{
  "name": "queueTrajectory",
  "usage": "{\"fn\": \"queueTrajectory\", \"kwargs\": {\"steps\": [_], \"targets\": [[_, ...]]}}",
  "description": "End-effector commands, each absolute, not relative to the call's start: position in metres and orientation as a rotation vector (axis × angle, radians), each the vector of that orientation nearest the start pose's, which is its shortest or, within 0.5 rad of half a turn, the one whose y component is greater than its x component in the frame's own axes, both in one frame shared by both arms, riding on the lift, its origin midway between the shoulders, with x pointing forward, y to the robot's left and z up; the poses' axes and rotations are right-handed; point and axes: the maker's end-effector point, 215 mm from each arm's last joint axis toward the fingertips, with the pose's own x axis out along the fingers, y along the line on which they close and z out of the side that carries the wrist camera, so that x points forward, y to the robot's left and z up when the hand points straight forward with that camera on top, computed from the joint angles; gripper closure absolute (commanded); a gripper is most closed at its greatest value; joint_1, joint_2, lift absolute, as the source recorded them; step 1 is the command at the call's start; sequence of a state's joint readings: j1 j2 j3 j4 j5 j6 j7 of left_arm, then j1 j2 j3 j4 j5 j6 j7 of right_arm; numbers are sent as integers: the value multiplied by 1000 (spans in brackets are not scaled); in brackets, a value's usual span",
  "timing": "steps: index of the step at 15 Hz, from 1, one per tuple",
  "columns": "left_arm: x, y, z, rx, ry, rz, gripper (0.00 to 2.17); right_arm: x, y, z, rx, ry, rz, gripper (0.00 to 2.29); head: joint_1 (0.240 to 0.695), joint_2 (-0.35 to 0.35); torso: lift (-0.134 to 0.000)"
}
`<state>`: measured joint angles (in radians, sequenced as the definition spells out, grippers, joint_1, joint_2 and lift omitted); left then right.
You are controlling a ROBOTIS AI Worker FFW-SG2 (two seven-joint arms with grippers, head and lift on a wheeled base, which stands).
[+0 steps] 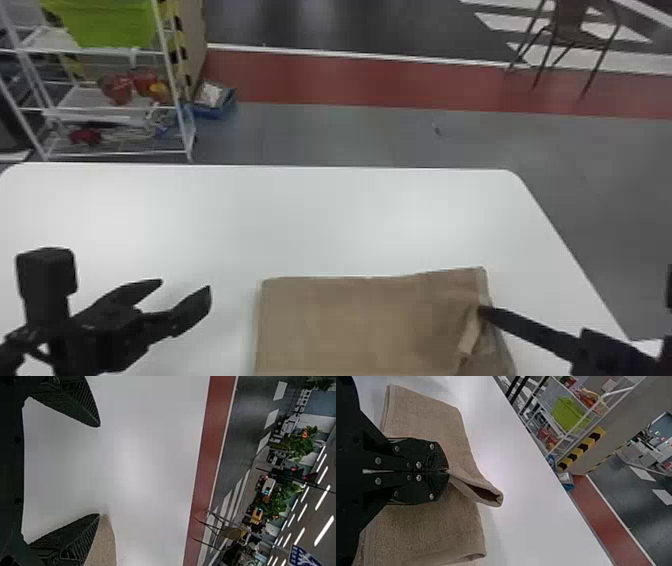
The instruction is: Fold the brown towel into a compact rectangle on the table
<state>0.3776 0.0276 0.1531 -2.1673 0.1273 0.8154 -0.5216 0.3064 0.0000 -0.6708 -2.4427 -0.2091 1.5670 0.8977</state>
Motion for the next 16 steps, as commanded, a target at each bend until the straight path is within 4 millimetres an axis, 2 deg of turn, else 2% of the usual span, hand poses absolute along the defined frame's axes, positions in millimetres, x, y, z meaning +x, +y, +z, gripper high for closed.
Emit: {"fn": "queueTrajectory", "kwargs": {"steps": [1,3,4,5,7,11,13,14,16], "targets": [[421,186,-425,-223,551,-417,83,329,-305,-379,580,772,280,1204,695,-162,-122],[420,188,-427,-223,556,-413,83,328,-315,-391,540,803,220,724,695,-178,-122],[421,189,-426,-223,554,-412,83,327,-322,-394,529,812,196,242,695,-183,-122],[421,191,-426,-222,554,-409,83,323,-326,-399,519,824,174,56,695,-190,-122],[422,192,-426,-222,552,-406,83,312,-336,-406,493,849,125,53,695,-207,-122],[421,192,-427,-228,555,-407,83,309,-346,-404,490,842,99,66,695,-229,-122],[421,190,-425,-238,548,-415,83,307,-343,-407,523,843,115,208,695,-236,-122],[421,189,-422,-240,531,-420,87,308,-342,-407,531,832,130,221,695,-239,-122],[420,185,-418,-252,519,-434,87,324,-352,-403,486,769,138,286,695,-240,-122]]}}
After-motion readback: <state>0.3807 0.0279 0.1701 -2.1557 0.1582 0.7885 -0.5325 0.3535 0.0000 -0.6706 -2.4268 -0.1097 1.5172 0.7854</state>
